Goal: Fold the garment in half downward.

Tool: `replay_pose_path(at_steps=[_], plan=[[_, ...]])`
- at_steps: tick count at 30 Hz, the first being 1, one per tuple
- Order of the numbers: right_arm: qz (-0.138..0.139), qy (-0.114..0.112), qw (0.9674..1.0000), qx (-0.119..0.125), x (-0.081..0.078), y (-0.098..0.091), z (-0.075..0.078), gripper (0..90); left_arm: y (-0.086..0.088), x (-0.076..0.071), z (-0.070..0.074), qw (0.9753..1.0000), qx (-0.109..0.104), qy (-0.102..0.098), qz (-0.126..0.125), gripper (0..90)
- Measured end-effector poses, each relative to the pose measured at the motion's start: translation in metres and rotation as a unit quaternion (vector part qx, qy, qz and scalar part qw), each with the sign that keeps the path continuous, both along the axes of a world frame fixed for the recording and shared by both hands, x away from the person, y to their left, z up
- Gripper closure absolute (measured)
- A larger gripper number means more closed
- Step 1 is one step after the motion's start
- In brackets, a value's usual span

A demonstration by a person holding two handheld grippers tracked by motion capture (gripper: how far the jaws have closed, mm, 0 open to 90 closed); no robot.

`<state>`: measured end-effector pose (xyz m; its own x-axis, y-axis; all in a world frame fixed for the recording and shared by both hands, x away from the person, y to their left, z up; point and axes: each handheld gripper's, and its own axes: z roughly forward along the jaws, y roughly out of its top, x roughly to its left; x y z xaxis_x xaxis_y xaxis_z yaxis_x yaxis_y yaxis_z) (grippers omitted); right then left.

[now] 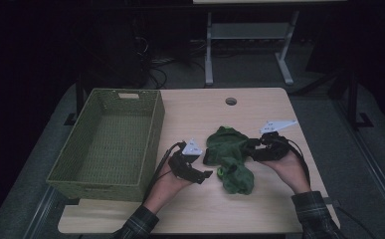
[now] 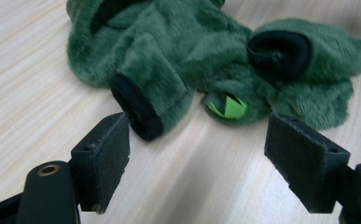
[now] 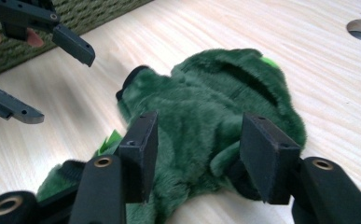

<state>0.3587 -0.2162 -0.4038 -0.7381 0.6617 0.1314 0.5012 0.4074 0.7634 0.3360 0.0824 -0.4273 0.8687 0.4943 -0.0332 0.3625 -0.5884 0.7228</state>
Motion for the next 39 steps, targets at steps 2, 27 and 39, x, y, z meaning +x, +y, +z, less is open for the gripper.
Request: replay_pose_path(at_steps=[2, 27, 39], plan=[[-0.011, -0.005, 0.9999, 0.0, 0.004, -0.002, 0.001, 44.1, -0.001, 0.005, 0.003, 1.0, -0.002, 0.001, 0.003, 21.4], [-0.046, -0.004, 0.9986, 0.026, 0.057, -0.019, -0.016, 46.2, -0.02, 0.083, 0.013, 0.9991, -0.009, 0.001, 0.041, 31.8], [-0.039, 0.036, 0.9985, -0.015, 0.084, -0.01, -0.031, 52.3, -0.026, 0.112, -0.016, 0.9987, 0.008, 0.016, 0.047, 44.7]])
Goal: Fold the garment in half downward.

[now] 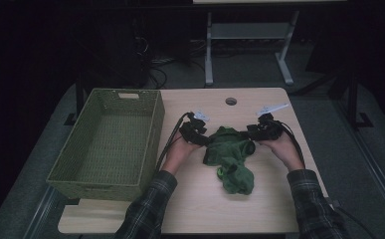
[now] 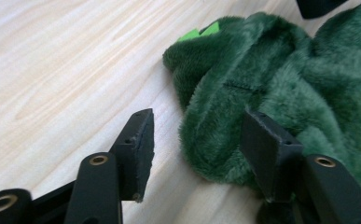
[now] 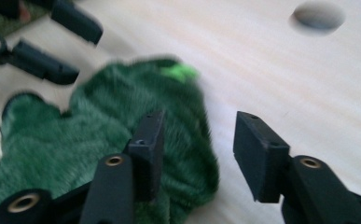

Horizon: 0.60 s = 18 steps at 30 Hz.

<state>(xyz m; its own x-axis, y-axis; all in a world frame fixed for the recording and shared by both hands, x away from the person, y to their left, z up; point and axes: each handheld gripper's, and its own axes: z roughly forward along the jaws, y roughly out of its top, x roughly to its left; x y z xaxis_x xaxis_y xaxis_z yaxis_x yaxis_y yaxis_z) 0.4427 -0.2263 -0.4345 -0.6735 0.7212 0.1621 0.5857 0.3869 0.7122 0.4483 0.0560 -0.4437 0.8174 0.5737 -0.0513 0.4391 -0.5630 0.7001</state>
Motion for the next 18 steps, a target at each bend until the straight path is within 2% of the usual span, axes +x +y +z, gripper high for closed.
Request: replay_pose_path(at_steps=[3, 4, 7, 10, 12, 15, 18], plan=[[0.01, 0.014, 0.9999, -0.002, 0.004, 0.005, -0.004, 54.6, -0.001, 0.002, -0.005, 1.0, 0.0, 0.009, -0.003, 47.1], [0.014, 0.013, 0.9998, -0.005, 0.005, 0.006, -0.006, 55.4, -0.001, 0.002, -0.006, 0.9999, -0.004, 0.011, -0.005, 48.5], [0.013, 0.023, 0.9996, -0.013, 0.008, 0.009, -0.011, 58.0, -0.002, 0.003, -0.009, 0.9999, 0.001, 0.01, -0.005, 52.4], [0.014, 0.03, 0.9992, -0.021, 0.011, 0.01, -0.018, 60.8, -0.002, 0.005, -0.013, 0.9998, -0.007, 0.019, 0.0, 57.6], [0.012, 0.035, 0.9992, -0.019, 0.012, 0.01, -0.019, 63.5, -0.002, 0.006, -0.014, 0.9998, -0.002, 0.021, -0.003, 61.2], [0.008, 0.039, 0.999, -0.022, 0.014, 0.01, -0.022, 68.9, -0.003, 0.007, -0.017, 0.9996, 0.001, 0.026, -0.005, 69.0], [0.006, 0.046, 0.9984, -0.031, 0.015, 0.012, -0.026, 79.0, -0.007, 0.008, -0.019, 0.9995, 0.006, 0.029, -0.009, 80.0]])
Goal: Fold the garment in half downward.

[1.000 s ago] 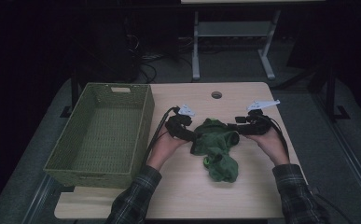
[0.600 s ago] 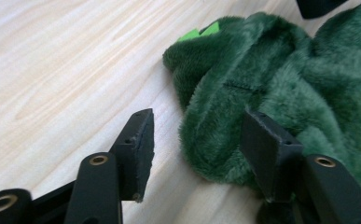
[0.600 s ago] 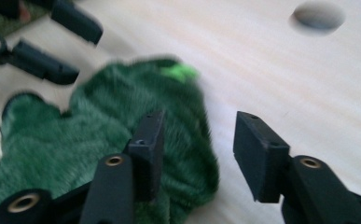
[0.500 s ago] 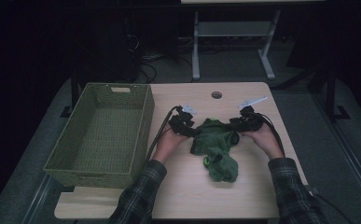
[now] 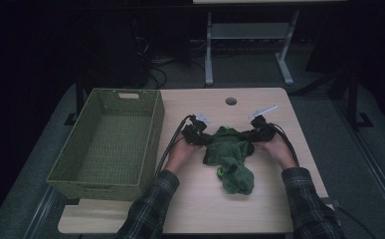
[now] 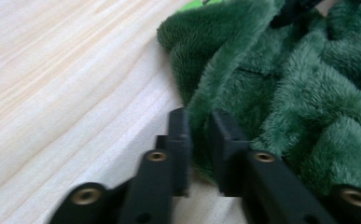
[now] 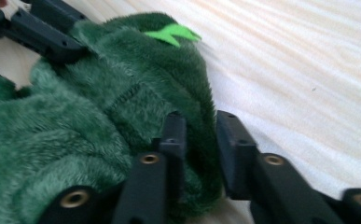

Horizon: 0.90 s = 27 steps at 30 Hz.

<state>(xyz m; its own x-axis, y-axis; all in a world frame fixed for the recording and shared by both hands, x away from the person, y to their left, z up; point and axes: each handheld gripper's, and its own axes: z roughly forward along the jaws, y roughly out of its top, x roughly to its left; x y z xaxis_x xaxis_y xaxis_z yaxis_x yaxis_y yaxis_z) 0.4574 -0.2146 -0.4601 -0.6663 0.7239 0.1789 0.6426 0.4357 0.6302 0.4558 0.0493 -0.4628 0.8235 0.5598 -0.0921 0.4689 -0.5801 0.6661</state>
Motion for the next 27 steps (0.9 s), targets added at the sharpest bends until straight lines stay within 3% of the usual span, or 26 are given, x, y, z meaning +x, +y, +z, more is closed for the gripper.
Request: replay_pose_path(at_steps=[2, 7, 17, 20, 27], plan=[[-0.003, 0.001, 1.0, -0.008, 0.0, 0.0, -0.001, 85.7, -0.002, 0.0, 0.0, 1.0, 0.006, 0.001, -0.004, 85.3], [-0.015, -0.002, 0.9999, 0.001, -0.002, -0.003, 0.006, 87.3, -0.001, -0.001, 0.008, 1.0, 0.0, -0.005, -0.004, 86.8], [-0.035, -0.048, 0.9969, 0.051, -0.012, -0.019, 0.039, 88.0, -0.002, 0.0, 0.047, 0.9988, -0.021, -0.043, -0.005, 86.7], [-0.04, -0.048, 0.9968, 0.05, -0.011, -0.022, 0.049, 88.0, -0.005, 0.001, 0.06, 0.9981, -0.025, -0.055, -0.007, 86.7], [-0.05, -0.08, 0.9936, 0.062, -0.011, -0.03, 0.076, 88.0, -0.008, 0.001, 0.085, 0.9954, -0.046, -0.083, -0.007, 86.7]])
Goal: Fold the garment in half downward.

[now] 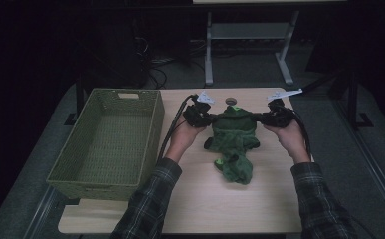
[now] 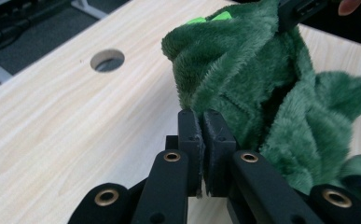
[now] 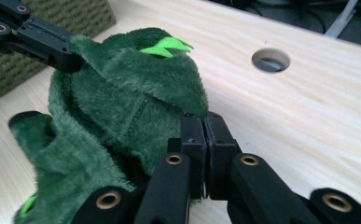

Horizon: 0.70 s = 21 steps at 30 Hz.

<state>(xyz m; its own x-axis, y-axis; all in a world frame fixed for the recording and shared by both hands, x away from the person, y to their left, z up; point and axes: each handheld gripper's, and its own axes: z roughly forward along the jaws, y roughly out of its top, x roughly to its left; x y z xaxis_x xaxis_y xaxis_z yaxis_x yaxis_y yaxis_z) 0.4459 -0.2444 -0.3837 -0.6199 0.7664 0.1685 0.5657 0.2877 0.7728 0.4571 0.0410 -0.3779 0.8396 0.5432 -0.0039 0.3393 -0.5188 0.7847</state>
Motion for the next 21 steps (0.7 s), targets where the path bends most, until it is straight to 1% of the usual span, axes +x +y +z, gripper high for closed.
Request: replay_pose_path(at_steps=[2, 4, 6, 8, 11, 12, 13, 14, 15, 16, 18, 20, 21], plan=[[0.003, 0.0, 1.0, 0.005, -0.003, -0.001, 0.002, 88.0, 0.0, -0.002, 0.001, 1.0, 0.0, 0.0, -0.007, 86.7], [0.005, -0.002, 1.0, 0.003, -0.008, -0.001, 0.001, 88.0, 0.0, -0.006, -0.001, 0.9999, 0.001, 0.001, -0.013, 86.6], [0.01, -0.008, 0.9999, 0.006, -0.014, -0.002, 0.0, 88.0, 0.002, -0.011, -0.003, 0.9999, -0.008, 0.003, -0.014, 86.6], [0.016, -0.011, 0.9998, 0.006, -0.02, -0.003, -0.001, 88.0, 0.004, -0.014, -0.003, 0.9998, -0.009, 0.003, -0.017, 86.6], [0.019, -0.015, 0.9997, 0.009, -0.03, -0.004, -0.003, 88.0, 0.006, -0.023, -0.002, 0.9996, -0.017, 0.0, -0.022, 86.6], [0.023, -0.013, 0.9996, 0.008, -0.033, -0.004, -0.003, 88.0, 0.007, -0.026, -0.001, 0.9995, -0.017, -0.001, -0.026, 86.6], [0.025, -0.012, 0.9996, 0.007, -0.035, -0.005, -0.004, 87.9, 0.007, -0.029, -0.002, 0.9994, -0.024, -0.001, -0.026, 86.6], [0.027, -0.019, 0.9994, 0.009, -0.039, -0.005, -0.004, 88.0, 0.007, -0.031, -0.002, 0.9992, -0.026, -0.001, -0.029, 86.6], [0.026, -0.022, 0.9994, 0.01, -0.043, -0.005, -0.003, 88.0, 0.007, -0.036, -0.004, 0.9992, -0.026, -0.001, -0.032, 86.6], [0.033, -0.021, 0.9992, 0.013, -0.047, -0.004, -0.004, 87.9, 0.007, -0.039, -0.005, 0.9991, -0.025, -0.001, -0.035, 86.6], [0.041, -0.019, 0.9989, 0.008, -0.053, -0.003, -0.004, 88.0, 0.007, -0.044, -0.008, 0.9989, -0.025, 0.0, -0.04, 86.6], [0.044, -0.034, 0.9985, 0.005, -0.061, -0.003, -0.005, 87.9, 0.007, -0.05, -0.01, 0.9986, -0.031, 0.001, -0.043, 86.6], [0.049, -0.027, 0.9984, 0.007, -0.063, -0.002, -0.006, 87.9, 0.007, -0.053, -0.01, 0.9984, -0.032, 0.003, -0.046, 86.7]])
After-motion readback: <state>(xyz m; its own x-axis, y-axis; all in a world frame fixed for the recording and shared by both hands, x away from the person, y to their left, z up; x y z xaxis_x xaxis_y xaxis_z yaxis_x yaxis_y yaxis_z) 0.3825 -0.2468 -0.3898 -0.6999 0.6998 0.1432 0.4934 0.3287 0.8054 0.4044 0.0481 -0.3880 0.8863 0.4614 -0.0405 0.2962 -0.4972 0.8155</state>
